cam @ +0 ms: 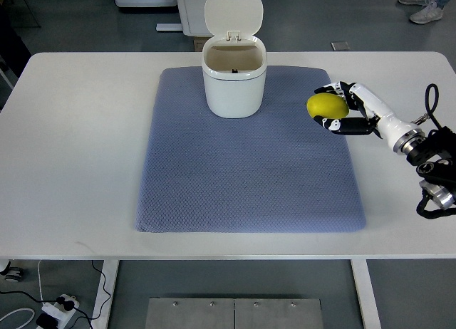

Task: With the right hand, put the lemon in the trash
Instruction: 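Lift the lemon with the right hand, raising it off the mat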

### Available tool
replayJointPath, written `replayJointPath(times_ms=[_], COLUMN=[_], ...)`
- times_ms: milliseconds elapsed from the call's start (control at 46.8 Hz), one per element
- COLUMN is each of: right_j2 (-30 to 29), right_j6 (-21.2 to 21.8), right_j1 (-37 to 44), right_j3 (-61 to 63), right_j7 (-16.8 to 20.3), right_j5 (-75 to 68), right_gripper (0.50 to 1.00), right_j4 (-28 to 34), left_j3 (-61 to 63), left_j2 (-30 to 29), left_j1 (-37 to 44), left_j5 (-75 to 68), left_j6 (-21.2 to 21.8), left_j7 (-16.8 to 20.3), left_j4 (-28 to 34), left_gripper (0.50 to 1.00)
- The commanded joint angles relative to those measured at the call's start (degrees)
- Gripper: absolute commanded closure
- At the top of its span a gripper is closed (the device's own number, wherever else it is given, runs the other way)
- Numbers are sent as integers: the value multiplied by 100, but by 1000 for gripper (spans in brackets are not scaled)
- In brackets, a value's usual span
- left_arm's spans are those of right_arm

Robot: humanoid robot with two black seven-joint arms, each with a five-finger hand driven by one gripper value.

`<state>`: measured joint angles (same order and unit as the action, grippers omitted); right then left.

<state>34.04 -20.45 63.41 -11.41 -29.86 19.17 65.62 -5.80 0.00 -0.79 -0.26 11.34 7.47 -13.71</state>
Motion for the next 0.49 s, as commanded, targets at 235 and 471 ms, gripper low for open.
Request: replayJointPath(times_ms=[235, 471], right_j2=[234, 199], right_j6=[778, 1262], right_j1=[655, 725], right_j3=[-2, 165], right_j7=[173, 305], right_j5=[-651, -766], right_gripper=[986, 984], right_j4=[-918, -1473], left_j3=[0, 0], left_j2=[0, 0], left_j1=[0, 0], left_j5=[0, 0], left_j6=[0, 0], left_j7=[0, 0], left_j4=[0, 0], left_gripper=[500, 500])
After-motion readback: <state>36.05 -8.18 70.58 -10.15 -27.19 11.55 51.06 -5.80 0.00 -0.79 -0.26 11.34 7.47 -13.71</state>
